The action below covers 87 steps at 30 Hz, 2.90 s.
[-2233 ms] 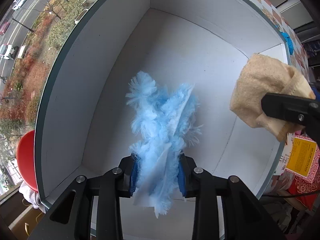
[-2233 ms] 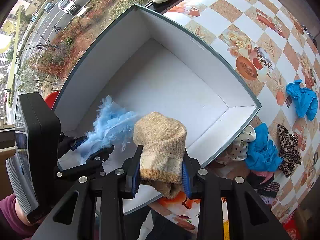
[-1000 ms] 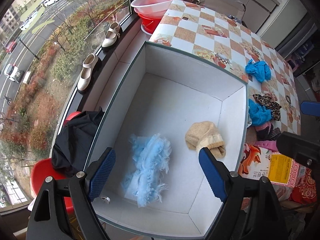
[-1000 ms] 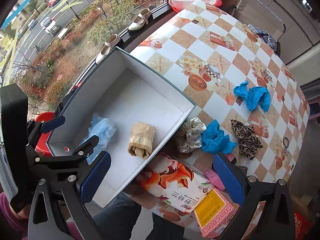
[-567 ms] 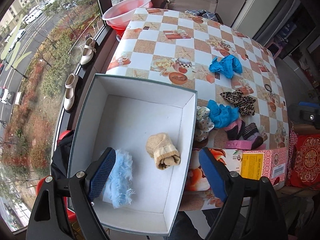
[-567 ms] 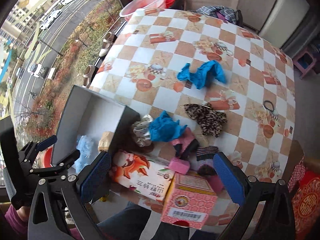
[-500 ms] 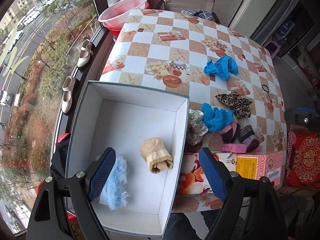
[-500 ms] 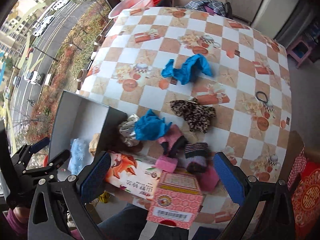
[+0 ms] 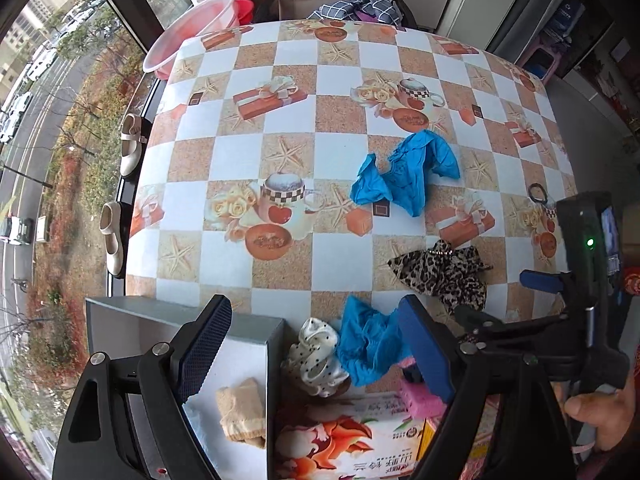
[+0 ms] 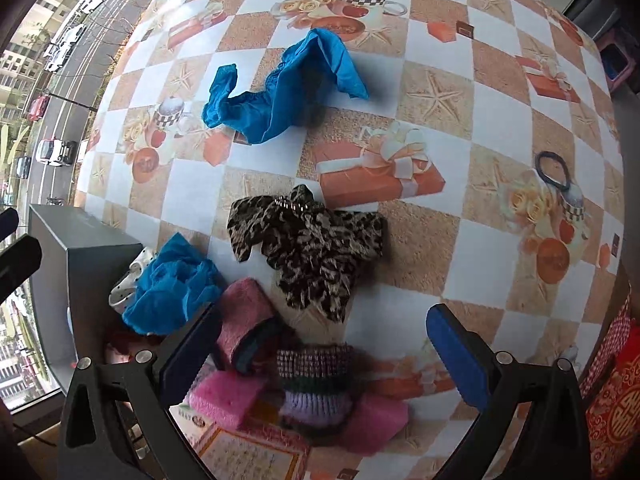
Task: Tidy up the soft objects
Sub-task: 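Move both tools back to the pile of soft items, then grasp the blue glove with left tool while right tool grasps leopard scrunchie, then carry the blue glove and leopard scrunchie over the white box with both tools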
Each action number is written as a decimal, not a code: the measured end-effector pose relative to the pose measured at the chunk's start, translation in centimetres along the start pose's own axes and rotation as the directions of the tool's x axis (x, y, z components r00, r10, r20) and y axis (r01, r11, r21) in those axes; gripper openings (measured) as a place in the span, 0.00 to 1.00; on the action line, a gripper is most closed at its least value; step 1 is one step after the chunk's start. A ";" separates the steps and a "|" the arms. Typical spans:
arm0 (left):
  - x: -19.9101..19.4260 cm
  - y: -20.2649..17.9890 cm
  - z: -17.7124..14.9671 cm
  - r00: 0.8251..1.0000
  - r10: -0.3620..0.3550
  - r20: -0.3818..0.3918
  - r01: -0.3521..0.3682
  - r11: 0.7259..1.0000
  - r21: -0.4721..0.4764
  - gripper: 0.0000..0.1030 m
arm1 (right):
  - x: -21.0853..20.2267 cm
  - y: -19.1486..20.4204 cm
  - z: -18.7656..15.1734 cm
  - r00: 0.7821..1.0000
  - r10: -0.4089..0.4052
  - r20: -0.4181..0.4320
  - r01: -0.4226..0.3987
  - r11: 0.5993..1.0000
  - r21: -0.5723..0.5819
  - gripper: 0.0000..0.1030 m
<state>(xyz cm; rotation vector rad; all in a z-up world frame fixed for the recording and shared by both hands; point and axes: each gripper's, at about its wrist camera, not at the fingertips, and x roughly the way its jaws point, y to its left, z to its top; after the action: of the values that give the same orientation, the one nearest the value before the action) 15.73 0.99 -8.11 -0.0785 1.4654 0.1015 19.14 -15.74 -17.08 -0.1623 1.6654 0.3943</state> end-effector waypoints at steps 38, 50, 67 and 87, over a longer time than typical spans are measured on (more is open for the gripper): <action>10.5 -10.1 8.6 0.994 -0.102 -0.038 0.106 0.988 0.109 0.22 | -2.8 -13.6 -5.4 0.983 0.110 0.148 -0.134 0.978 0.161 0.36; 6.5 -9.5 4.9 0.998 -0.059 0.025 0.054 0.985 0.165 0.22 | 4.1 -8.6 -0.8 0.997 -0.070 0.035 0.067 0.994 0.089 0.90; 0.8 -7.9 -1.1 0.995 -0.075 0.058 0.063 0.981 0.186 0.22 | -6.1 -6.3 -3.4 0.982 0.074 0.175 -0.086 0.994 0.064 0.33; -6.1 0.4 -14.5 0.994 -0.095 0.045 0.090 0.991 0.101 0.22 | -13.3 7.6 -12.1 0.976 0.135 0.172 -0.105 0.979 -0.174 0.33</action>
<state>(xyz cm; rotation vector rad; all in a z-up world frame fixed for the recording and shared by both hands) 0.74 -0.37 -3.50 -0.0623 1.4123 -0.0444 7.21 -14.52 -1.71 -0.1430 1.4646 0.6213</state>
